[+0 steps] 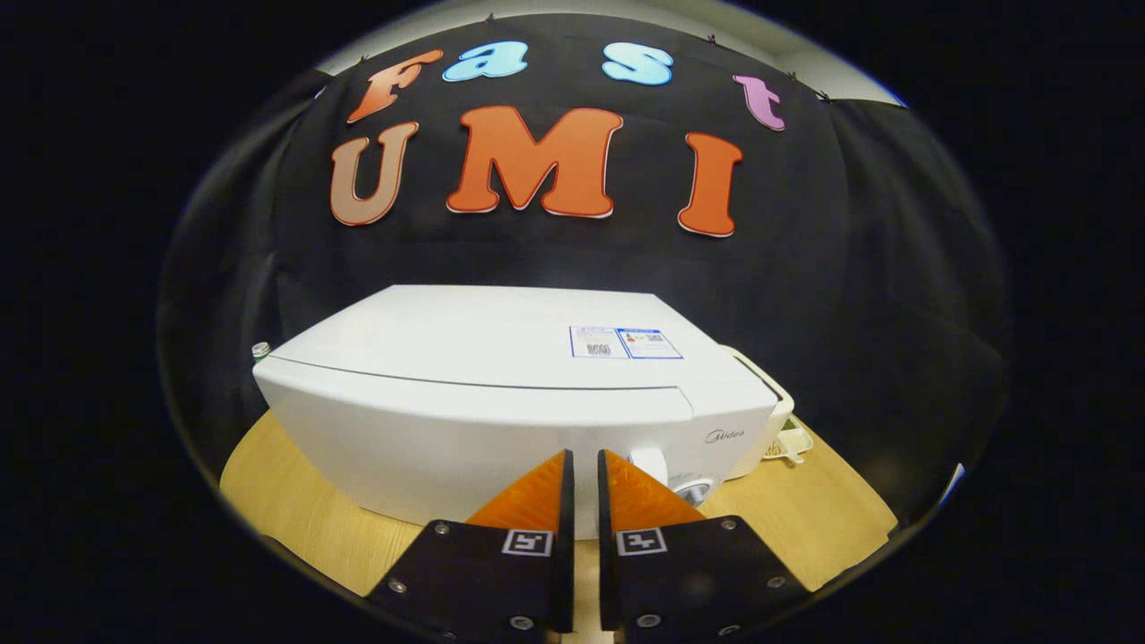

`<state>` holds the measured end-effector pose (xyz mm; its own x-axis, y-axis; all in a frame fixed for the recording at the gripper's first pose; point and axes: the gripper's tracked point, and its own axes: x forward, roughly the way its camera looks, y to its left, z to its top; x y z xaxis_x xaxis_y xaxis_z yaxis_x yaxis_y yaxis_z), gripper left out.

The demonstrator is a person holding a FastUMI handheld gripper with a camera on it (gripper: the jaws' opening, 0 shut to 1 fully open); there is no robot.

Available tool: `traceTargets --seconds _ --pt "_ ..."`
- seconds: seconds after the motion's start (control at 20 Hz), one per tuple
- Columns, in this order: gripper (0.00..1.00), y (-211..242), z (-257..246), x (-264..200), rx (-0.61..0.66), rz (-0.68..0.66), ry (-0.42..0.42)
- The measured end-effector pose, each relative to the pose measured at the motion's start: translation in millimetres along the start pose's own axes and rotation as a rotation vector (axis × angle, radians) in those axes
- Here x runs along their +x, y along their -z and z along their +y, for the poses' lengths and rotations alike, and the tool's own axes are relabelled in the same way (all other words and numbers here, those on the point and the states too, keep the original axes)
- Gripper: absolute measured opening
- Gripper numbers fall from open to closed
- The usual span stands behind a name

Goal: Open the microwave, put the food inside, and close the microwave door.

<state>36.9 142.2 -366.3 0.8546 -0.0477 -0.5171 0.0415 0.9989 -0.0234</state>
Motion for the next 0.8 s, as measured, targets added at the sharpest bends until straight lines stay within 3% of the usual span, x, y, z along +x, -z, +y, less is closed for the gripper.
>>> traceTargets --seconds 0.2,0.35,0.65,0.8 --pt "0.43 -78 -21 -38 -0.023 -0.155 -0.071" --pt "0.72 -136 -41 -66 0.001 -0.258 -0.121" --pt "0.94 -214 -81 -110 0.055 -0.354 -0.176" --pt "0.97 -248 -108 -121 -0.006 -0.405 -0.145"
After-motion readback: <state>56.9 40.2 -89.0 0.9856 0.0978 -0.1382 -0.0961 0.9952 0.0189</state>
